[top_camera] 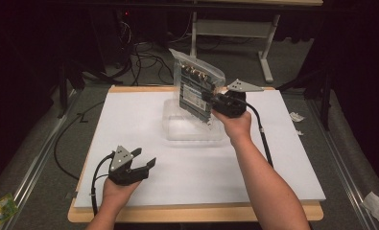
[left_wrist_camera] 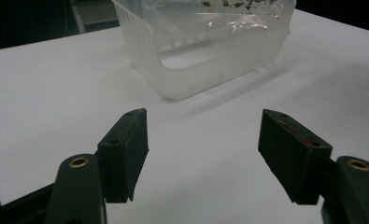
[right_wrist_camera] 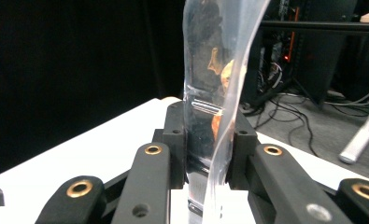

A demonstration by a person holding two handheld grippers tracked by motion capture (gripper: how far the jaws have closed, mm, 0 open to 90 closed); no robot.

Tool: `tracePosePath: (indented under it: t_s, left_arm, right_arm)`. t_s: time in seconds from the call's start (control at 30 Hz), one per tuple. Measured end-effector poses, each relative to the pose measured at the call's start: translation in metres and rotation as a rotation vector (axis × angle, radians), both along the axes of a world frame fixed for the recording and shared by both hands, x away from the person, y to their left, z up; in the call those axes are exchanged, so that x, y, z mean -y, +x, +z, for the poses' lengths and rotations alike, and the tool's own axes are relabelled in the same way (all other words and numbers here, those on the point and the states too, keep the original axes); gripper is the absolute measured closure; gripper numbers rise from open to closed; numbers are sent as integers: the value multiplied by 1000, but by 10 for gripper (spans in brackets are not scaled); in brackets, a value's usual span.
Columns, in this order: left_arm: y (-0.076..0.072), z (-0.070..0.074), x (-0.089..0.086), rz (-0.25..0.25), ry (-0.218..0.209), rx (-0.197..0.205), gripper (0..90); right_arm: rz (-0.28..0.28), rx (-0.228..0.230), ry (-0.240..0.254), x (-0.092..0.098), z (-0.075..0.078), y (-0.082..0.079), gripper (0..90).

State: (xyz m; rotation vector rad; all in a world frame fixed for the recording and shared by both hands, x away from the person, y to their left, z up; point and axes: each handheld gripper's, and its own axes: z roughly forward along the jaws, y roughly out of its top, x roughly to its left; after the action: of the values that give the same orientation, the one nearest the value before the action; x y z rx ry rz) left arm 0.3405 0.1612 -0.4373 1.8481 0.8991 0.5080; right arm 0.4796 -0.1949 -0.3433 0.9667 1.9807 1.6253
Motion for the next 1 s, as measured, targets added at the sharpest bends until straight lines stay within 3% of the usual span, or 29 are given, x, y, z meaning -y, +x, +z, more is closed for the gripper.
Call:
tracePosePath:
  t_s: [0.2,0.63,0.77,1.0]
  left_arm:
    - [-3,3,1,-9,10,21,336]
    - [-1,0,1,-11,12,4,337]
    - [-1,0,4,-16,18,9,339]
    - [0,0,2,-14,20,6,339]
  right_arm:
    - [-3,-16,-17,-5,-6,10,755]
    - [-23,-54,-18,-14,-25,15,756]
    - [-11,-50,13,-15,-27,16,756]
    - [-59,-4,-2,-13,-24,11,756]
